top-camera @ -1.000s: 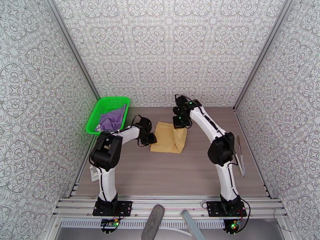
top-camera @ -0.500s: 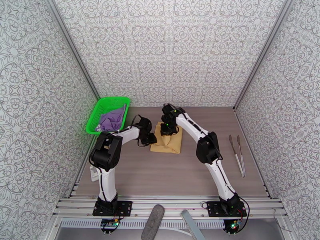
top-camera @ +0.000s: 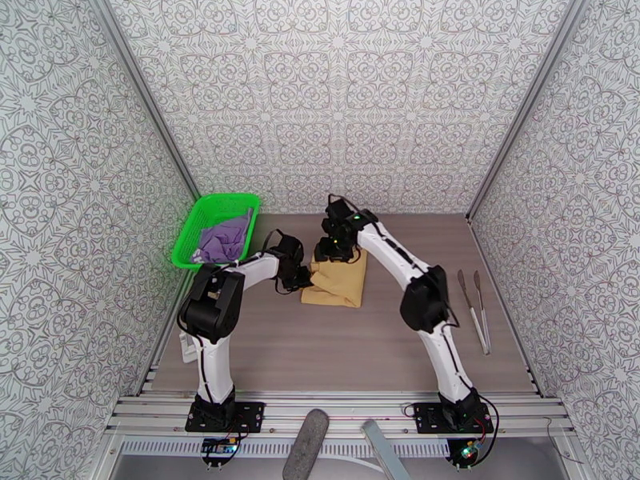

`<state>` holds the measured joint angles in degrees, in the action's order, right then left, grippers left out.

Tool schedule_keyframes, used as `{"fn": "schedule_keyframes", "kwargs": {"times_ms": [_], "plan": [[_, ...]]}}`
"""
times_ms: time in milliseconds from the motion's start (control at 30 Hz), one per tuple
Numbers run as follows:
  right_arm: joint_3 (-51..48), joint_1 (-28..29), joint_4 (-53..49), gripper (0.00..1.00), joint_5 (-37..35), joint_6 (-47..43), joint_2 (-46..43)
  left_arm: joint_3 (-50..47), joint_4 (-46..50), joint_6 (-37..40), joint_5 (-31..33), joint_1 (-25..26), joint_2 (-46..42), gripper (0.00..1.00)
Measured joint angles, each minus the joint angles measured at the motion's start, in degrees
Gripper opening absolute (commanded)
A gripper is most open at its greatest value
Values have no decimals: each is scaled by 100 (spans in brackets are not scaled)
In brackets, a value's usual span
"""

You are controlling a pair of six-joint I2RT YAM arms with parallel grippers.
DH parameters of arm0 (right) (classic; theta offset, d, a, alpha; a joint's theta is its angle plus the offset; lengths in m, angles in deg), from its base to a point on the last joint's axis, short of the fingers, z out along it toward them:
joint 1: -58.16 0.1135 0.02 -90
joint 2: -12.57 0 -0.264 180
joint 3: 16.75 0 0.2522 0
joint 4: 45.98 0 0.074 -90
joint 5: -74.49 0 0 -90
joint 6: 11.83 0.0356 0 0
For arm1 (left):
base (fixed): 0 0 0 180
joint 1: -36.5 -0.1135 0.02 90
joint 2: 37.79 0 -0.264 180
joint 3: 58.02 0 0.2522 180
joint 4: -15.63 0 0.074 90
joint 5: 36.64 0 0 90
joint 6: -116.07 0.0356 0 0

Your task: Fold and stack the mixed laundry pile

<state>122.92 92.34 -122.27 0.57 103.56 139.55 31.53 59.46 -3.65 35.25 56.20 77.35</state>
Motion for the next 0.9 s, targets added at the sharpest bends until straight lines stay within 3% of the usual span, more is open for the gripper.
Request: {"fn": "schedule_keyframes", "kwargs": {"times_ms": [100,333,500,700,800,900], "plan": [[-752,-2,348,18,11,-31,-595,-166,201,26,92,0,-267,22],[-1856,20,1252,5,393,76,-297,-315,905,164,767,-33,-1950,28],[-2243,216,1711,4,579,175,155,-310,1298,170,1095,-37,-2920,29],[-2712,535,2343,5,715,378,240,-551,1482,-7,1241,157,-3156,28],[-2695,551,2387,9,710,376,240,-804,1480,-195,1244,481,-3200,27],[-2614,505,2282,21,667,315,229,-1012,1460,-455,1228,855,-3200,25]]}}
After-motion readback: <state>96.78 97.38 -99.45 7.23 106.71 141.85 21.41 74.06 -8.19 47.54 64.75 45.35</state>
